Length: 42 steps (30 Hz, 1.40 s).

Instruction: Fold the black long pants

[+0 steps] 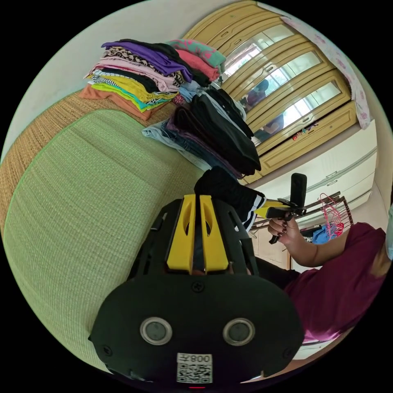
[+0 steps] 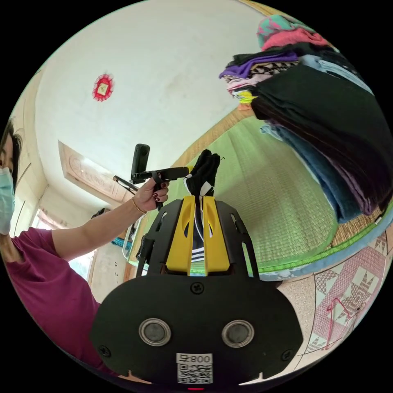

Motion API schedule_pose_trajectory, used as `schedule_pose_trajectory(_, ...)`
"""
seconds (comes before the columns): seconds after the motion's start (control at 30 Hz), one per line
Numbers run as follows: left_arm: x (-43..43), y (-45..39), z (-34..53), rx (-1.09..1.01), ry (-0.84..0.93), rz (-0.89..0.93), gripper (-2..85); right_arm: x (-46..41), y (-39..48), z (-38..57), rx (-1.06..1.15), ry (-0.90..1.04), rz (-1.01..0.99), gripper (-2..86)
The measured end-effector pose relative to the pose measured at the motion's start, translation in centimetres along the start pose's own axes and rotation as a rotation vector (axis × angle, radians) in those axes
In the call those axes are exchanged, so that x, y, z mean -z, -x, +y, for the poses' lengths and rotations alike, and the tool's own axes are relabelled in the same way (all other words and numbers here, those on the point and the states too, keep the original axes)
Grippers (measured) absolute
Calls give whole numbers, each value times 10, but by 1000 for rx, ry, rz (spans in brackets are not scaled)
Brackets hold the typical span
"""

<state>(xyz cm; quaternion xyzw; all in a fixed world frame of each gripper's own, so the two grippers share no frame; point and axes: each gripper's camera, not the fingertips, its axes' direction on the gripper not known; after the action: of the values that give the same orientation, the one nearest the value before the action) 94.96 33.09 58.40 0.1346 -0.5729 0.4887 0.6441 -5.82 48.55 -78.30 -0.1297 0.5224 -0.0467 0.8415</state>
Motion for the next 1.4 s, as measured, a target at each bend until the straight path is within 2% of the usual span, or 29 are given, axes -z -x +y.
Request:
schedule_pose_trajectory(0.23,95,37,124,55,-125,8,19,-42,99,-29,153,107,-100,31)
schedule_pose_trajectory(0.4,141,68,222,130,-170,-20,23,-96,168,-43,255,253,-162,31)
schedule_pose_trajectory(0.5,155,98,288,227,-169,-31,25,-134,195,-45,288,349,-157,31)
schedule_pose_trajectory(0.63,158,147,385,460,-151,-35,28,-185,216,-41,312,458,-118,32)
schedule_pose_trajectory(0.77,164,168,472,623,-234,19,35,-235,235,-36,314,593,-83,34)
schedule_pose_trajectory(0.87,165,165,516,662,-310,119,47,-254,249,-37,314,642,-72,36)
schedule_pose_trajectory(1.1,168,154,571,732,-357,104,63,-270,284,-54,325,701,-81,52)
schedule_pose_trajectory(1.4,208,109,604,720,-451,-67,50,-276,337,-71,448,729,-27,62)
